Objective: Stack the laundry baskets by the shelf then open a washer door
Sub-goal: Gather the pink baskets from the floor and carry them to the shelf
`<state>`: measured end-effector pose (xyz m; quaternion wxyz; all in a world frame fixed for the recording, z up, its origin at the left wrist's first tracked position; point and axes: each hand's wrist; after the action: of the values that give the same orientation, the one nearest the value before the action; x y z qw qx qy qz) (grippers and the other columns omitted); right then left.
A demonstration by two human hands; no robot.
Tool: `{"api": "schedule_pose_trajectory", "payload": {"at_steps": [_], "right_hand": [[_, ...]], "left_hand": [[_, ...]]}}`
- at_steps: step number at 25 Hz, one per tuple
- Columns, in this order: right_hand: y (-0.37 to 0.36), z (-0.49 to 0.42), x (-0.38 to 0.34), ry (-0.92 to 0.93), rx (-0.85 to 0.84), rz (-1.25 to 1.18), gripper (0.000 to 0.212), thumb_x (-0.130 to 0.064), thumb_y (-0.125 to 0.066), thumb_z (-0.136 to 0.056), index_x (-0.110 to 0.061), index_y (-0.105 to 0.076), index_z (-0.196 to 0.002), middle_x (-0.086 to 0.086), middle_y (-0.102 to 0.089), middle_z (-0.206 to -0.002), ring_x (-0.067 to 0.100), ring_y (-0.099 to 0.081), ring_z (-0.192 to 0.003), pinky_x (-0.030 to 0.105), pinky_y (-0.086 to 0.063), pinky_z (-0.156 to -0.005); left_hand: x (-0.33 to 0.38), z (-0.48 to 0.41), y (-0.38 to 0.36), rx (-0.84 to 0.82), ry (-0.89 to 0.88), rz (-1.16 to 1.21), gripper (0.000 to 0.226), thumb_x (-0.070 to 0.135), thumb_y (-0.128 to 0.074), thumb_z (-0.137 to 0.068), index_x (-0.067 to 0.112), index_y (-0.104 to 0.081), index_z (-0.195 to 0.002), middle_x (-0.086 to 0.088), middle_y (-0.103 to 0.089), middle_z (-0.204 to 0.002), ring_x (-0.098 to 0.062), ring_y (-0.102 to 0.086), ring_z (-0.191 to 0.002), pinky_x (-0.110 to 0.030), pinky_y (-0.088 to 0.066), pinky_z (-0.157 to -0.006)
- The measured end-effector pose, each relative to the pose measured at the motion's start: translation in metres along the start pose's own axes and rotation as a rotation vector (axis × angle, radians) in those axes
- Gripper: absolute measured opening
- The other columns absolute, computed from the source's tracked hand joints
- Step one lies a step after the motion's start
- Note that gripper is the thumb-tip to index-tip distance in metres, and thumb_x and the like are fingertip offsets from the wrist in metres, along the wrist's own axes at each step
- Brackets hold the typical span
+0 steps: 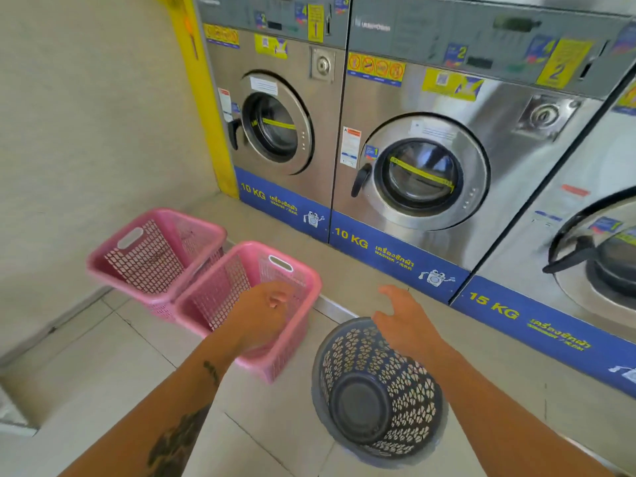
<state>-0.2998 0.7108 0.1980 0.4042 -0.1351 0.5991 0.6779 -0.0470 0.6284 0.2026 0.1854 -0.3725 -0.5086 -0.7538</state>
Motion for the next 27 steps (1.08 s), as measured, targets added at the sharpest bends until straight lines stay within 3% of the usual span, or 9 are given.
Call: {"api": "schedule_pose_trajectory", "payload": {"at_steps": [4,9,11,13,15,19,22,25,27], "right_hand": [[-0.043,-0.018,-0.076,0.030,0.035,0.021,0.054,-0.021,-0.054,-0.090,-0.021,-0.040,-0.142,0.006,-0.042,-0.144,0.022,-0.046,-0.124,0.032,-0.035,-0.100],[-0.127,-0.048,-0.189,0.070,0.075,-0.006,0.055,-0.017,-0.056,-0.090,-0.018,-0.042,-0.143,0.005,-0.040,-0.149,0.020,-0.041,-0.133,0.029,-0.031,-0.104],[-0.159,-0.060,-0.231,0.074,0.056,-0.020,0.054,-0.018,-0.056,-0.090,-0.016,-0.041,-0.143,0.006,-0.040,-0.149,0.021,-0.043,-0.132,0.030,-0.033,-0.105],[-0.187,-0.072,-0.268,0.069,0.034,-0.014,0.051,-0.019,-0.057,-0.090,-0.013,-0.044,-0.140,0.008,-0.047,-0.143,0.020,-0.050,-0.121,0.024,-0.036,-0.095],[-0.209,-0.085,-0.298,0.087,0.009,0.020,0.046,-0.018,-0.059,-0.090,-0.012,-0.048,-0.135,0.008,-0.054,-0.134,0.018,-0.052,-0.112,0.017,-0.031,-0.084],[-0.249,-0.141,-0.339,0.091,-0.024,-0.003,0.036,-0.010,-0.059,-0.086,-0.030,-0.055,-0.117,-0.005,-0.059,-0.116,0.013,-0.056,-0.108,0.018,-0.038,-0.087],[-0.283,-0.191,-0.354,0.073,-0.065,-0.030,0.034,-0.005,-0.057,-0.085,-0.028,-0.057,-0.110,-0.009,-0.058,-0.102,-0.002,-0.053,-0.084,0.005,-0.040,-0.064],[-0.319,-0.246,-0.366,0.003,-0.135,-0.074,0.042,-0.010,-0.056,-0.086,-0.017,-0.054,-0.127,-0.002,-0.063,-0.099,0.006,-0.059,-0.071,0.014,-0.048,-0.057],[-0.339,-0.273,-0.377,-0.038,-0.169,-0.074,0.040,-0.009,-0.053,-0.089,-0.015,-0.052,-0.128,-0.001,-0.062,-0.086,0.011,-0.057,-0.063,0.020,-0.046,-0.051]], "left_hand": [[-0.038,0.001,0.077,0.083,-0.015,0.005,0.035,0.007,-0.054,-0.087,0.027,-0.066,-0.112,0.007,-0.068,-0.109,-0.010,-0.064,-0.098,-0.028,-0.050,-0.094],[-0.117,-0.008,0.191,0.107,-0.062,0.015,0.032,0.007,-0.049,-0.089,0.024,-0.065,-0.111,0.008,-0.066,-0.107,0.001,-0.058,-0.076,-0.007,-0.045,-0.063],[-0.153,-0.017,0.231,0.117,-0.038,0.026,0.030,0.011,-0.050,-0.089,0.028,-0.063,-0.109,0.009,-0.067,-0.105,-0.004,-0.062,-0.088,-0.019,-0.050,-0.078],[-0.180,-0.022,0.270,0.128,0.007,0.033,0.031,0.010,-0.049,-0.088,0.028,-0.062,-0.109,0.014,-0.065,-0.099,-0.007,-0.061,-0.092,-0.031,-0.051,-0.088],[-0.201,-0.032,0.299,0.133,0.036,0.060,0.034,0.005,-0.048,-0.087,0.027,-0.060,-0.110,0.016,-0.062,-0.098,-0.005,-0.059,-0.092,-0.026,-0.049,-0.085],[-0.244,-0.075,0.344,0.165,0.096,0.123,0.040,0.002,-0.048,-0.088,0.025,-0.062,-0.118,0.007,-0.062,-0.112,-0.012,-0.061,-0.095,-0.033,-0.055,-0.084],[-0.269,-0.115,0.360,0.154,0.125,0.145,0.041,0.000,-0.046,-0.090,0.033,-0.064,-0.107,0.009,-0.059,-0.110,-0.012,-0.058,-0.099,-0.036,-0.056,-0.087],[-0.293,-0.155,0.382,0.157,0.154,0.175,0.047,-0.005,-0.045,-0.090,0.039,-0.059,-0.089,0.015,-0.054,-0.102,-0.010,-0.056,-0.092,-0.024,-0.053,-0.076],[-0.316,-0.183,0.396,0.172,0.185,0.168,0.041,-0.004,-0.046,-0.091,0.034,-0.059,-0.099,0.016,-0.052,-0.103,-0.014,-0.056,-0.091,-0.020,-0.052,-0.066]]}}
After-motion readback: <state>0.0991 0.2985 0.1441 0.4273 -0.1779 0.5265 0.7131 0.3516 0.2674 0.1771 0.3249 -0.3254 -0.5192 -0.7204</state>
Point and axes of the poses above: each hand's wrist, its own z-axis away from the middle knuckle, its own y-axis out of the back of the hand, x = y × z
